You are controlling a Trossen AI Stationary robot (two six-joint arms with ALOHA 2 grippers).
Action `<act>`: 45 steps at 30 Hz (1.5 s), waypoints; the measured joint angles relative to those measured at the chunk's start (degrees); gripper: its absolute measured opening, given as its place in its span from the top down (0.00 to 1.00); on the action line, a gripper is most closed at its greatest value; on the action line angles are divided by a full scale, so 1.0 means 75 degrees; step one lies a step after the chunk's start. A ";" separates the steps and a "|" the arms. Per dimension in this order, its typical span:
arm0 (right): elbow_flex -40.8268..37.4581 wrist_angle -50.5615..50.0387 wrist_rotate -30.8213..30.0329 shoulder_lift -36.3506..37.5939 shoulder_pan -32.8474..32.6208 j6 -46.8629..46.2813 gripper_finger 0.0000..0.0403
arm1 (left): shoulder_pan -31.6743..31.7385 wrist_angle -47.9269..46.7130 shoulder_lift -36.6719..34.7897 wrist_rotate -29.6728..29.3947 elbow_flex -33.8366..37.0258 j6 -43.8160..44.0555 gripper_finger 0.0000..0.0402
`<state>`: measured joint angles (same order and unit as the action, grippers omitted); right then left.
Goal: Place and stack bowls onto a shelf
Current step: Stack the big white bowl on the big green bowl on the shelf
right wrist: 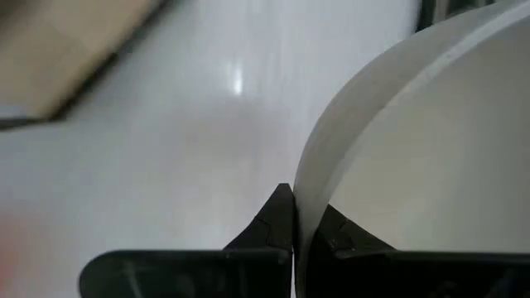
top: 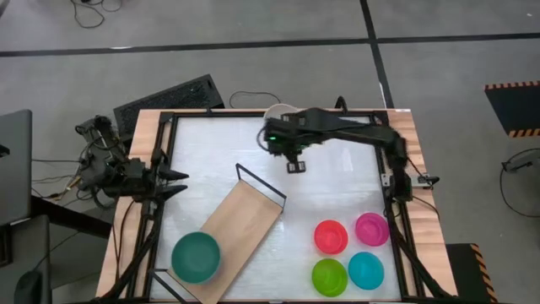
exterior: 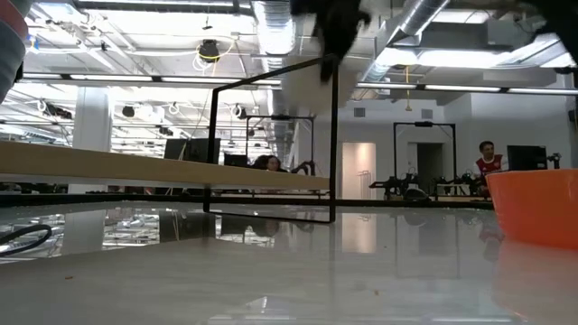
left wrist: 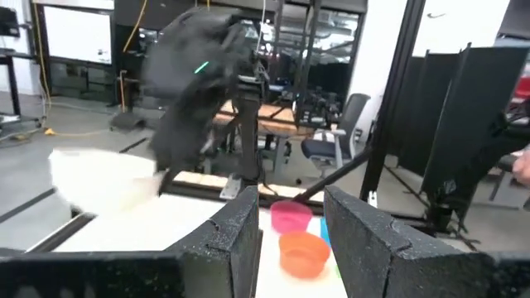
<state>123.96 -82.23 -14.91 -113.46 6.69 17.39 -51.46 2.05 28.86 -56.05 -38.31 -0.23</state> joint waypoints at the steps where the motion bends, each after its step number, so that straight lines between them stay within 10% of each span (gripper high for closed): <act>1: 0.0000 0.0046 0.0047 0.0283 -0.0148 -0.0042 0.94 | 0.0072 -0.0024 0.0000 0.0114 -0.0094 -0.0003 0.69; 14: 0.0009 0.2298 0.2540 0.1854 -0.2752 -0.0281 0.94 | 0.1430 -0.3013 0.1794 0.2556 -0.3335 -0.0192 0.69; 23: 0.0003 0.2618 0.2869 0.1012 -0.3992 -0.0316 0.94 | 0.2715 -0.4808 0.3972 0.6535 -0.5279 -0.0474 0.69; 35: 0.0003 0.3334 0.4002 -0.0066 -0.4717 -0.0340 0.94 | 0.4286 -0.5083 0.5823 1.0689 -0.5781 -0.1113 0.69; 45: -0.0006 0.3799 0.3998 -0.0165 -0.4842 -0.0333 0.94 | 0.4715 -0.4730 0.7200 1.2409 -0.5779 -0.1854 0.69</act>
<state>123.92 -53.74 15.07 -114.69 -29.63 14.90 -16.10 -33.43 82.87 37.02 -81.65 -14.13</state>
